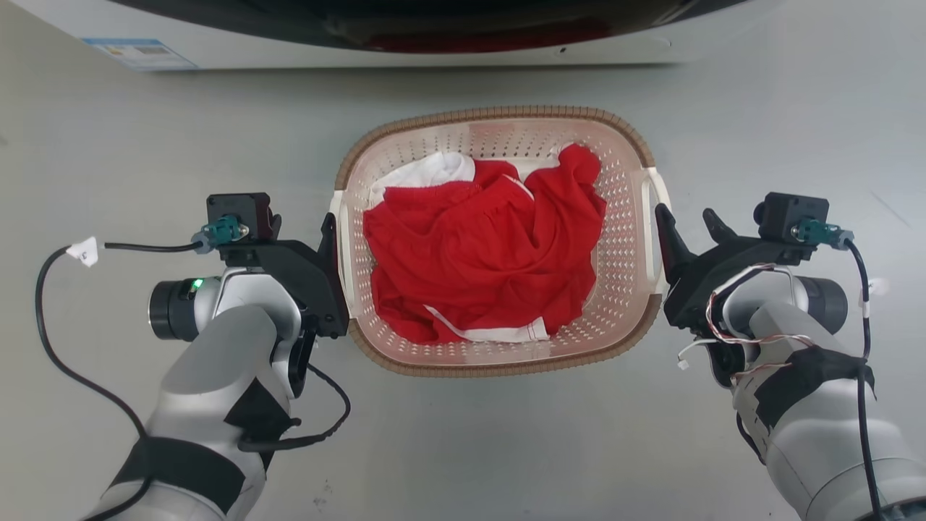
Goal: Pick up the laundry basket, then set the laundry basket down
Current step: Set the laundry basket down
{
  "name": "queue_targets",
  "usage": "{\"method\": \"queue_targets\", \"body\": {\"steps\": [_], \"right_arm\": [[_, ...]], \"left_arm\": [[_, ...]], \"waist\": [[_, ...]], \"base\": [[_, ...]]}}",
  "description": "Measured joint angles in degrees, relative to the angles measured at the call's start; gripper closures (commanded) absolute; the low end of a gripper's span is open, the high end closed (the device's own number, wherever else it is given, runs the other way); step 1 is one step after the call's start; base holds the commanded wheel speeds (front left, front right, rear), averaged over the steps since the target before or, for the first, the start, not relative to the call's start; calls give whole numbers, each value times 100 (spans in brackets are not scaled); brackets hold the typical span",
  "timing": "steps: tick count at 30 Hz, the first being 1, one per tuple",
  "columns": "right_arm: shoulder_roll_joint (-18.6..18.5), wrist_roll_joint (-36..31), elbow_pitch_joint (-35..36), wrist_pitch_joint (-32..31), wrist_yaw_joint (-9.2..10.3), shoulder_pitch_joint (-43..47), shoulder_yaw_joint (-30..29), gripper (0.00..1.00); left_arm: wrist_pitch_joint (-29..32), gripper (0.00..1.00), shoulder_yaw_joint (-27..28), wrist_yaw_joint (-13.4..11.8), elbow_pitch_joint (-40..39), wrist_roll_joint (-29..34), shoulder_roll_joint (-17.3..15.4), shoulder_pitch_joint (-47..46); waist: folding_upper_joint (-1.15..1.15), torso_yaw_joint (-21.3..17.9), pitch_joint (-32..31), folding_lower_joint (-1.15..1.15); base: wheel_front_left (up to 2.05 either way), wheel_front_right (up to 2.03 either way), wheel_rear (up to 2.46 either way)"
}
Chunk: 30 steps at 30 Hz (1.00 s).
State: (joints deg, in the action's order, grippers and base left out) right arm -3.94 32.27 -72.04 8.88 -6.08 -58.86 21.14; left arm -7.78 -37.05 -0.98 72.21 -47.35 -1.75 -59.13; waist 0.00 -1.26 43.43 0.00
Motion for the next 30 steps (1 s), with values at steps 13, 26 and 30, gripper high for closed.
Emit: {"method": "queue_targets", "body": {"steps": [13, 26, 30], "right_arm": [[5, 55, -44, 288, -49, 383, 8, 0], [10, 57, -32, 503, -75, 1022, -12, 0], [7, 53, 33, 534, -75, 1230, -14, 0]], "left_arm": [[-392, 0, -12, 101, 57, -55, 1, 449], [-622, 0, -3, 152, 45, -56, 1, 1013], [-651, 0, -5, 149, -14, -52, 1, 1179]], "waist": [[0, 26, -912, 0], [-1, 6, -1904, 0], [0, 8, -2198, 0]], "base": [[0, 0, 0], [0, 0, 0], [0, 0, 0]]}}
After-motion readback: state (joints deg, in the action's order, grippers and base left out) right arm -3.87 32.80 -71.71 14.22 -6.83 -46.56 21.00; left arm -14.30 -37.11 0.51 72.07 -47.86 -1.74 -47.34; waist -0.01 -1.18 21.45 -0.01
